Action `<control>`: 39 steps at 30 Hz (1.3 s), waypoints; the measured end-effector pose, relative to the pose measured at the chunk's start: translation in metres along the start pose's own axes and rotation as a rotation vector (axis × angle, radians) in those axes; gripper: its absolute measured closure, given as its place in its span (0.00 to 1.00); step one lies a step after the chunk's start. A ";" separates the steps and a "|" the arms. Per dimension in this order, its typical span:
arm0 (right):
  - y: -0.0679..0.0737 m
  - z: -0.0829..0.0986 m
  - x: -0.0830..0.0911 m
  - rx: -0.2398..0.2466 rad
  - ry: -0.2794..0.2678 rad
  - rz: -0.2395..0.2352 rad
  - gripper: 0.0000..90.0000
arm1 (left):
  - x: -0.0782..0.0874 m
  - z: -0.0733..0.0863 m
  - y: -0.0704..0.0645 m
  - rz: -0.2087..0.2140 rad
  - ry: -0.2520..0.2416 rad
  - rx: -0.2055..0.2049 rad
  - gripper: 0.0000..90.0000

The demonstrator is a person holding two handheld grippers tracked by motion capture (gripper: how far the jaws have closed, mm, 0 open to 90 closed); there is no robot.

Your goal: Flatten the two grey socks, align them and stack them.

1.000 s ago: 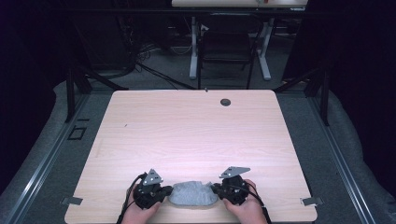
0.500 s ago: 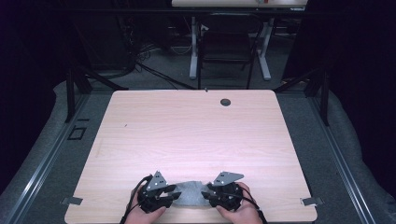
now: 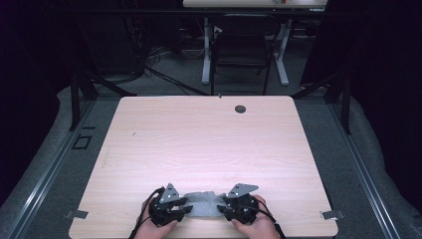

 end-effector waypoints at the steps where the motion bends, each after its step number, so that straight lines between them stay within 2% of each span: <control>1: -0.002 -0.002 -0.001 0.003 0.001 0.007 0.69 | -0.001 -0.002 0.003 -0.005 -0.005 0.005 0.71; 5: -0.011 -0.013 -0.007 -0.008 0.007 0.016 0.68 | -0.006 -0.009 0.015 -0.004 -0.013 0.039 0.70; 11: -0.027 -0.029 -0.016 -0.046 0.006 0.001 0.69 | -0.011 -0.017 0.031 -0.017 -0.026 0.057 0.70; 15: -0.033 -0.035 -0.019 -0.040 0.010 0.007 0.69 | -0.013 -0.021 0.039 -0.010 -0.031 0.067 0.70; 23: -0.041 -0.038 -0.022 -0.045 -0.001 0.010 0.69 | -0.017 -0.025 0.046 -0.006 -0.049 0.095 0.69; 29: -0.046 -0.041 -0.024 -0.064 -0.017 -0.004 0.69 | -0.020 -0.027 0.050 0.001 -0.066 0.126 0.69; 32: -0.048 -0.042 -0.026 -0.059 -0.026 0.003 0.69 | -0.020 -0.029 0.053 -0.007 -0.069 0.123 0.69; 39: -0.051 -0.045 -0.028 -0.070 -0.030 0.003 0.69 | -0.022 -0.031 0.058 -0.005 -0.075 0.145 0.69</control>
Point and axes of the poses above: each handheld gripper's, and its own axes: x roughly backward along the jaws, z roughly out of its underside, y roughly to its left, the point moved 3 cm from there along -x, roughly forward along the jaws, and after that the axes turned 6 degrees about y, right-handed, at the moved point
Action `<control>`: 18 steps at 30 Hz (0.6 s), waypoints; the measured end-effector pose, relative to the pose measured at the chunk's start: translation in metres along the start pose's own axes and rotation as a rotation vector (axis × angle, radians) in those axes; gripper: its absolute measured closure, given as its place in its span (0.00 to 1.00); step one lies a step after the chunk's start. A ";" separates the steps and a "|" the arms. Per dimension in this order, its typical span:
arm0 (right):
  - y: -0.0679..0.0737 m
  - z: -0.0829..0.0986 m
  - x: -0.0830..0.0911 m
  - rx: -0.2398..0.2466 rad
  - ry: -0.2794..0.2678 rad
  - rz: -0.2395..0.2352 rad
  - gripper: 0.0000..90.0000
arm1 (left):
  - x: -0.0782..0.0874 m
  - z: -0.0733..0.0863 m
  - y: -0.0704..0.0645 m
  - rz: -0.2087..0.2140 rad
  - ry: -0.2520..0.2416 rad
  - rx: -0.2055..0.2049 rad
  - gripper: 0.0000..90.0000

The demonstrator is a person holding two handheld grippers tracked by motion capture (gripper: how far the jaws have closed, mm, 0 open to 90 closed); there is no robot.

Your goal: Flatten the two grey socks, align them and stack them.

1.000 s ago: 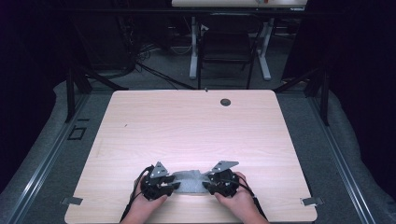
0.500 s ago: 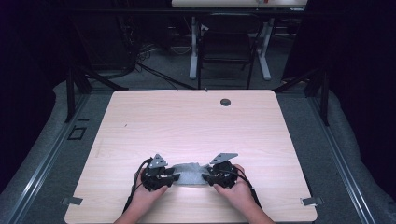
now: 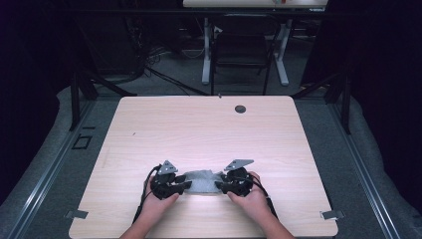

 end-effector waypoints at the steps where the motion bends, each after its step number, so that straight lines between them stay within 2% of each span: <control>1: -0.001 0.000 0.000 -0.002 0.001 -0.006 0.69 | 0.000 0.000 0.000 0.003 -0.001 0.006 0.69; 7: -0.002 -0.002 -0.002 -0.005 -0.012 -0.004 0.67 | -0.001 -0.001 0.001 -0.003 -0.008 0.006 0.68; 11: 0.001 -0.005 0.000 0.012 -0.016 -0.001 0.64 | 0.002 -0.002 0.001 -0.001 -0.034 0.029 0.59; 18: 0.005 -0.014 0.010 0.032 -0.045 0.008 0.58 | 0.012 -0.005 -0.001 -0.009 -0.046 0.014 0.56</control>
Point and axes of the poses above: each handheld gripper's, and its own axes: x roughly backward along the jaws, z roughly out of its underside, y roughly to its left, the point moved 3 cm from there along -x, roughly forward along the jaws, and after that the axes turned 6 degrees about y, right-handed, at the moved point
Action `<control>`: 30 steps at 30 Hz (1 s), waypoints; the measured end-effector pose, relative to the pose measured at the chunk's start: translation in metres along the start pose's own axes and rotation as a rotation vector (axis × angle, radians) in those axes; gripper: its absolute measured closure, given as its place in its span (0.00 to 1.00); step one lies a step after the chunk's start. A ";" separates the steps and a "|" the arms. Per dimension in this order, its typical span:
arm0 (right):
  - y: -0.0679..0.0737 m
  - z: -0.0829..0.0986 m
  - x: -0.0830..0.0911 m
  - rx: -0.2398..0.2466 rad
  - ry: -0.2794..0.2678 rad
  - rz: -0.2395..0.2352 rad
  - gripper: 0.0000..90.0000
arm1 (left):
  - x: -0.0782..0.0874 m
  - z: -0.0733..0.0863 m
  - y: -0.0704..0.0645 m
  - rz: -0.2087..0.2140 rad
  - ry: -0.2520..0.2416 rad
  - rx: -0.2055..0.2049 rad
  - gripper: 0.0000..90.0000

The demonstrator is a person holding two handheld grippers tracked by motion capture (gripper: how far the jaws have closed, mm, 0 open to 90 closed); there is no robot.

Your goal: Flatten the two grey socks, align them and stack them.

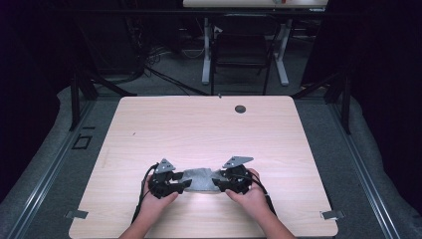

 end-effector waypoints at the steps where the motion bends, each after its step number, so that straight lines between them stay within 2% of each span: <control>1: 0.000 -0.001 0.002 0.001 -0.016 -0.002 0.57 | 0.003 -0.002 0.000 -0.001 -0.005 -0.004 0.55; 4: 0.002 -0.004 0.007 0.008 -0.025 0.004 0.55 | 0.011 -0.005 -0.002 0.001 -0.023 0.003 0.52; 5: 0.004 -0.006 0.014 0.012 -0.040 0.013 0.54 | 0.022 -0.008 -0.003 0.006 -0.039 -0.006 0.52; 9: 0.007 -0.004 0.028 0.028 -0.051 0.022 0.53 | 0.038 -0.006 -0.003 0.002 -0.065 -0.008 0.51; 13: 0.008 0.004 0.044 0.035 -0.077 0.046 0.51 | 0.053 0.006 -0.005 0.012 -0.059 -0.011 0.52; 16: 0.008 0.014 0.057 0.022 -0.090 0.063 0.49 | 0.064 0.017 -0.003 -0.011 -0.041 -0.030 0.51; 21: 0.004 0.030 0.070 -0.004 -0.095 0.091 0.46 | 0.074 0.029 0.004 -0.037 -0.037 -0.012 0.51; 26: 0.000 0.046 0.074 -0.036 -0.099 0.081 0.46 | 0.078 0.038 0.006 -0.045 -0.038 0.003 0.51; 30: 0.000 0.056 0.074 -0.031 -0.077 0.073 0.47 | 0.079 0.043 0.009 -0.059 -0.025 -0.005 0.51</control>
Point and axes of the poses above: each handheld gripper's, and its own axes: x roughly backward along the jaws, z roughly out of its underside, y roughly to its left, the point moved 3 cm from there along -x, roughly forward along the jaws, and after that the axes turned 6 degrees about y, right-handed, at the moved point
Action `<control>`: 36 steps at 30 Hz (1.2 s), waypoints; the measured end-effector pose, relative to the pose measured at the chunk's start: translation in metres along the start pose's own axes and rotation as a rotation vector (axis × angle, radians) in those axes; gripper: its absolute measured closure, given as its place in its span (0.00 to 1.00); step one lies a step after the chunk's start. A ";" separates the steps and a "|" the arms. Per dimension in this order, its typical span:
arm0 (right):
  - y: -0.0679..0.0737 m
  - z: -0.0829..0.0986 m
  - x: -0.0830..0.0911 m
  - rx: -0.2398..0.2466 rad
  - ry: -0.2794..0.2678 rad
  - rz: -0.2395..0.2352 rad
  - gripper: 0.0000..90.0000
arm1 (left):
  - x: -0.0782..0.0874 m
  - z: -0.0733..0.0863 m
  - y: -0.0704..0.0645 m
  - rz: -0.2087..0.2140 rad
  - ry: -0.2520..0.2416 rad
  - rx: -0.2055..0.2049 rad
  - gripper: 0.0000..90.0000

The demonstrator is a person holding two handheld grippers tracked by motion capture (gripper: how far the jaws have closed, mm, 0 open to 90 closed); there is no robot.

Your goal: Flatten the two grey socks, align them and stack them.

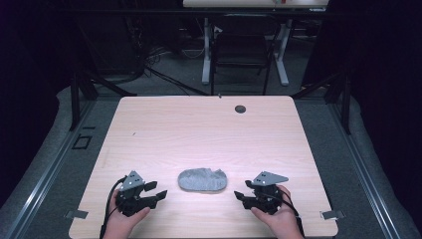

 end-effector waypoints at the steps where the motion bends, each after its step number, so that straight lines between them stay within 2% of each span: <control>1: 0.000 0.003 -0.001 0.006 -0.005 0.000 0.48 | 0.000 0.001 0.000 0.002 -0.001 0.005 0.51; 8: -0.002 0.012 -0.005 0.017 -0.024 0.012 0.48 | -0.007 0.011 0.008 -0.011 0.019 0.013 0.51; 11: -0.003 0.014 -0.008 -0.001 -0.033 0.008 0.49 | -0.010 0.013 0.010 -0.024 0.030 0.008 0.51; 19: -0.003 0.017 -0.014 -0.008 -0.031 0.004 0.49 | -0.014 0.016 0.015 -0.033 0.041 0.011 0.51; 24: -0.004 0.017 -0.017 -0.002 -0.042 0.010 0.49 | -0.016 0.016 0.015 -0.037 0.038 0.016 0.50; 25: -0.004 0.017 -0.017 0.000 -0.039 0.012 0.49 | -0.017 0.016 0.014 -0.054 0.029 0.023 0.50; 26: -0.004 0.018 -0.017 0.000 -0.041 0.011 0.49 | -0.017 0.016 0.014 -0.038 0.037 0.020 0.50; 28: -0.005 0.018 -0.018 -0.002 -0.040 0.014 0.49 | -0.018 0.015 0.013 -0.035 0.038 0.009 0.50; 36: -0.006 0.019 -0.022 -0.004 -0.033 0.010 0.49 | -0.020 0.014 0.012 -0.044 0.036 -0.003 0.49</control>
Point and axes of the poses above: each handheld gripper's, and its own axes: x roughly backward along the jaws, z roughly out of its underside, y roughly to its left, the point moved 3 cm from there along -x, roughly forward along the jaws, and after that the axes turned 6 degrees about y, right-handed, at the moved point
